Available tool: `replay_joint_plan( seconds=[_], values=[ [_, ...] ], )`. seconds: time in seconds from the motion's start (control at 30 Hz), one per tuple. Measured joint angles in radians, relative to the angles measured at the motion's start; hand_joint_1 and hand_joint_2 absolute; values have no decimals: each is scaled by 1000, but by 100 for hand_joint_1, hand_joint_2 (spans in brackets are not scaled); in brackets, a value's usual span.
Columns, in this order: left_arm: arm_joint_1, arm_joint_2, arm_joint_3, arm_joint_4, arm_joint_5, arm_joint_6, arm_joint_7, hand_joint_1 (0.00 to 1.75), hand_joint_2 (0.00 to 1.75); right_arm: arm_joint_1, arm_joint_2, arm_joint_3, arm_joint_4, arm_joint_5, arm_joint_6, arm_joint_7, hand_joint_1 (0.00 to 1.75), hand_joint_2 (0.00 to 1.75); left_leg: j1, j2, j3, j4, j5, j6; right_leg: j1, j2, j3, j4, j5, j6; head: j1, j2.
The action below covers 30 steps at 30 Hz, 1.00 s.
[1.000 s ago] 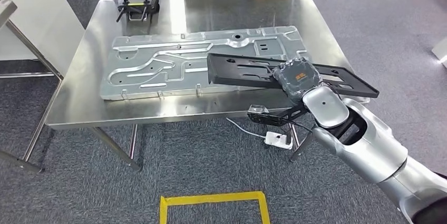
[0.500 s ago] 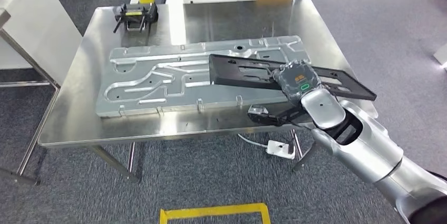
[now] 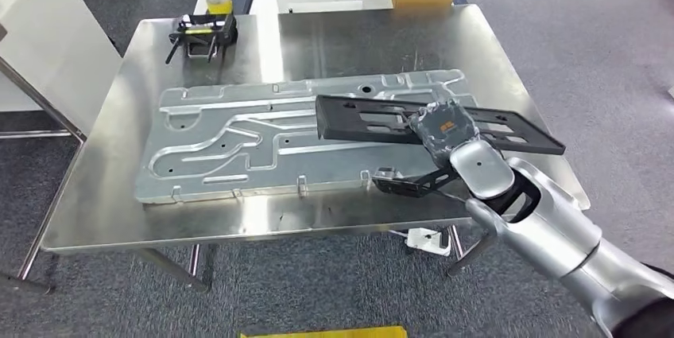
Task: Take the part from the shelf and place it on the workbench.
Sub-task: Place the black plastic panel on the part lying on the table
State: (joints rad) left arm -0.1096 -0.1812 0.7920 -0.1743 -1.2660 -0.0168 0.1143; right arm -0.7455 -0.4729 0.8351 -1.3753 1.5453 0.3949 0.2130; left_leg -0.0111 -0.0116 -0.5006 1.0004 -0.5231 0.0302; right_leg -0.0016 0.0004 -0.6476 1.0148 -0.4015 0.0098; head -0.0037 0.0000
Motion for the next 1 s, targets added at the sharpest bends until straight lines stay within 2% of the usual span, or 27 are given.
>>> replay_joint_plan(
  seconds=[0.07, 0.1, 0.17, 0.2, 0.23, 0.27, 0.3, 0.33, 0.4, 0.43, 0.47, 0.53, 0.57, 0.6, 0.67, 0.73, 0.77, 0.8, 0.83, 0.87, 0.93, 0.97, 1.0],
  values=[
    [-2, 0, 0, 0, 0, 0, 0, 0, 175, 2, 3, 0, 2, 1, 0, 0, 175, 175, 1, 1, -13, 32, 3, -9, -3, 3, 12, -1, -6, -14, -1, 0],
    [-3, 0, 0, 0, 0, 0, 0, 0, 175, 2, 4, 0, 2, 2, 0, 0, 175, 175, 2, 2, -39, 76, 5, -15, -5, 3, 21, -2, -11, -19, -2, 0],
    [-3, 0, 0, 0, 0, 0, 0, 0, 175, 2, 6, 0, 4, 2, 0, 0, 175, 175, 5, 4, -118, 196, -14, -25, -6, 2, 40, -4, -28, -26, -3, 0],
    [-2, 0, 0, 0, 0, 0, 0, 0, 175, 3, 7, 1, 6, 3, 0, 0, 175, 175, 7, 5, -163, 251, -38, -29, -6, 2, 51, -4, -39, -28, -3, 0],
    [0, 0, 0, 0, 0, 0, 0, 0, 175, 6, 8, 1, 8, 3, 0, 0, 175, 175, 8, 5, -197, 278, -64, -31, -6, 3, 66, -4, -51, -28, -3, 0],
    [2, -1, 0, 0, 0, 0, 0, 0, 175, 7, 10, 1, 10, 3, 0, -1, 175, 175, 8, 5, -217, 279, -79, -31, -5, 4, 81, -4, -63, -28, -3, 0],
    [3, -1, 0, 0, 0, 0, 0, 0, 175, 9, 12, 2, 11, 3, 0, -3, 175, 175, 7, 5, -226, 255, -78, -28, -4, 5, 100, -4, -77, -28, -3, 0],
    [4, -1, 0, 0, 0, 0, 0, 0, 175, 10, 15, 3, 13, 3, 0, -4, 175, 175, 5, 5, -222, 198, -40, -20, -2, 5, 120, -5, -92, -28, -3, 0],
    [6, 1, 0, 0, 0, 0, 0, 0, 175, 11, 22, 8, 20, 3, -1, -7, 175, 175, -4, 1, -206, 83, 83, 0, 1, 7, 151, -6, -118, -25, -1, 0],
    [6, 2, 0, 0, 0, 0, 0, 0, 175, 11, 26, 13, 24, 4, -2, -7, 175, 175, -10, -2, -197, 43, 129, 11, 1, 10, 162, -7, -132, -20, -2, 0],
    [8, 3, 0, 0, -1, 0, 1, 0, 175, 13, 30, 18, 28, 4, -2, -8, 175, 175, -14, -5, -192, 30, 147, 18, 2, 12, 173, -8, -140, -14, -3, 0],
    [8, 4, 0, 0, -1, 0, 2, 0, 175, 17, 36, 23, 33, 4, -3, -8, 175, 175, -16, -7, -170, 16, 136, 26, 3, 15, 187, -1, -145, -3, -5, 0],
    [6, 2, 0, 0, -1, -1, 2, 0, 175, 18, 37, 24, 34, 4, -4, -8, 175, 175, -14, -7, -157, 9, 133, 28, 3, 14, 184, 17, -140, 0, -5, 0],
    [4, 1, 0, 0, -1, -1, 2, 0, 175, 16, 39, 24, 35, 5, -5, -8, 175, 175, -12, -6, -142, 1, 127, 32, 3, 12, 164, 54, -135, 4, -4, 0],
    [0, -2, 0, 0, -1, -1, 3, 0, 175, 14, 40, 27, 39, 5, -7, -7, 175, 175, -9, -5, -116, -6, 113, 38, 0, 9, 91, 165, -149, 14, -2, 0],
    [0, -1, 0, 0, 0, -1, 3, 0, 175, 20, 41, 33, 45, 5, -10, -7, 175, 175, -8, -6, -93, -5, 93, 39, -5, 8, 7, 257, -207, 23, 0, 0],
    [0, -1, 0, 0, 0, -2, 2, 0, 175, 25, 42, 37, 48, 4, -11, -7, 175, 175, -7, -7, -78, -5, 81, 38, -8, 8, -24, 271, -238, 27, 0, 0],
    [1, -1, 0, 0, 0, -4, 1, 0, 175, 28, 44, 41, 52, 4, -13, -8, 175, 175, -6, -9, -62, -5, 69, 36, -10, 7, -45, 265, -257, 29, 0, 0],
    [2, -2, 0, 0, 0, -7, -1, 0, 175, 30, 46, 45, 56, 4, -17, -10, 131, 131, -5, -10, -43, -4, 54, 33, -12, 6, -57, 234, -250, 31, 0, 0],
    [3, -2, 0, 0, 0, -12, -4, 0, 175, 30, 50, 48, 61, 5, -24, -13, 87, 87, -4, -11, -28, -3, 39, 30, -13, 5, -57, 179, -199, 31, 0, 0],
    [5, -3, 0, 1, 2, -19, -10, 0, 175, 30, 61, 56, 75, 6, -40, -18, 0, 0, -3, -13, -4, 6, 10, 20, -13, 2, -58, 63, -47, 25, 2, 0],
    [5, -4, 0, 1, 3, -21, -11, 0, 175, 32, 69, 61, 83, 6, -47, -20, 0, 0, -4, -13, -1, 11, -5, 14, -11, 1, -58, 31, 12, 18, 1, 0],
    [3, -5, 0, 1, 3, -21, -11, 0, 175, 34, 77, 66, 89, 7, -51, -23, 0, 0, -5, -14, 3, 18, -14, 7, -9, 2, -58, 22, 36, 9, 2, 0]
  ],
)
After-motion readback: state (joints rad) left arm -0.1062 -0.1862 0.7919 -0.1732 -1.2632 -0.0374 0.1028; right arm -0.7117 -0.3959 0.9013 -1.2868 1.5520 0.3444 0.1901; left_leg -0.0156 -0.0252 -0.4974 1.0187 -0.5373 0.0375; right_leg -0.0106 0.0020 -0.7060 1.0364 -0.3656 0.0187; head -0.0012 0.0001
